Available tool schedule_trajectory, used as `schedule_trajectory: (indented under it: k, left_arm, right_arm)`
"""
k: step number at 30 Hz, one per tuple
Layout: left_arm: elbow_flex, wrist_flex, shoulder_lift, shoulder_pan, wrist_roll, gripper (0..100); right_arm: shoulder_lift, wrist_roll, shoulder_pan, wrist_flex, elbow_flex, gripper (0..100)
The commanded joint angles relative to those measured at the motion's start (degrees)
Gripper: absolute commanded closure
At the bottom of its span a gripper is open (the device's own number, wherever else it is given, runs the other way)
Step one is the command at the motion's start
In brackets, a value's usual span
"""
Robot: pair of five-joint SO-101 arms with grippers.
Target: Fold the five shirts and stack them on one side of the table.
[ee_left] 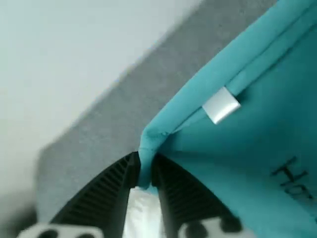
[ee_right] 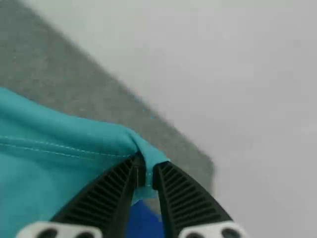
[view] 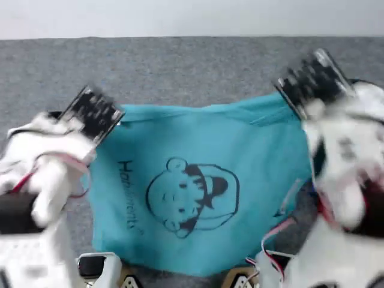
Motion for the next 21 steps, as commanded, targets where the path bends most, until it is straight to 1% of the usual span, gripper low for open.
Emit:
schedule_trajectory:
  k: [1,5,8,10,13,16,21]
  left_arm:
    - [15.2,-17.5,0.2,0.2,-0.5,100]
    - [25.7,-34.8,0.2,0.1,-0.5,100]
    - [29.2,-44.5,1.1,0.1,-0.5,100]
    - [28.8,-49.0,4.0,0.0,-0.5,100]
    - [24.8,-52.6,10.3,-0.1,-0.5,100]
    - [18.2,-54.0,17.5,0.0,-0.5,100]
    - [4.9,-54.0,28.8,0.0,-0.5,100]
  right_arm:
    - [-1.0,0.1,-2.3,-11.8,15.2,98.7]
    - [-1.1,0.1,-2.4,-29.0,28.7,98.7]
    - [-1.1,0.1,-2.5,-40.6,35.6,98.7]
    - [-1.0,0.1,-3.6,-47.1,38.8,98.7]
    - [-0.9,0.4,-5.4,-55.6,42.1,98.7]
    - [0.3,1.1,-7.5,-64.0,44.0,98.7]
    - [7.6,6.1,-8.6,-78.4,44.0,98.7]
